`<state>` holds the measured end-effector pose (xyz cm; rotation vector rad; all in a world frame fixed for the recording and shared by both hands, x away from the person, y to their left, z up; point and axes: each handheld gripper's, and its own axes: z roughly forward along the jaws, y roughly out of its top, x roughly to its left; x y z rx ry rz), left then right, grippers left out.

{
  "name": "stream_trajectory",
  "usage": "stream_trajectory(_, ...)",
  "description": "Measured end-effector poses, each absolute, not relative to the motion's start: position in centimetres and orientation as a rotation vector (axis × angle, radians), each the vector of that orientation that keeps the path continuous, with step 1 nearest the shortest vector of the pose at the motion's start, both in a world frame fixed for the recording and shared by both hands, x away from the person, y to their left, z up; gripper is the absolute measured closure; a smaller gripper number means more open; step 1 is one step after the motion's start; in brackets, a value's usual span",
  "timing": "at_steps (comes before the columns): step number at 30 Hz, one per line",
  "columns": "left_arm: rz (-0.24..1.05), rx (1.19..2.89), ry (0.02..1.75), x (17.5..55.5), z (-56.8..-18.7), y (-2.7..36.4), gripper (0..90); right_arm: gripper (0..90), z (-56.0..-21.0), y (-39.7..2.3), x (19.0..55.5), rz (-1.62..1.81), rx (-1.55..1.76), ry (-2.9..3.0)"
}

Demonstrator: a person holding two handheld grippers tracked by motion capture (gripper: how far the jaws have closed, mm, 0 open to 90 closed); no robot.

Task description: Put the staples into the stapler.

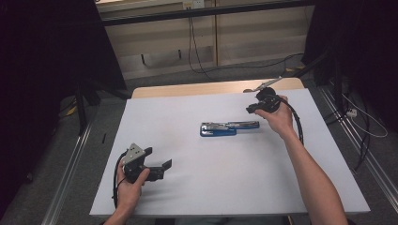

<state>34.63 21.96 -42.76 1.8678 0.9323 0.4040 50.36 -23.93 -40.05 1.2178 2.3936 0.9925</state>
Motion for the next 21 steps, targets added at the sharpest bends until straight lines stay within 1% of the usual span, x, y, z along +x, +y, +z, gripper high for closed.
stream_trajectory(21,0.404,1.868,0.925,34.6,-42.8,21.9,4.7,79.2,-39.2,-21.0,49.3,1.051,1.058,2.448)
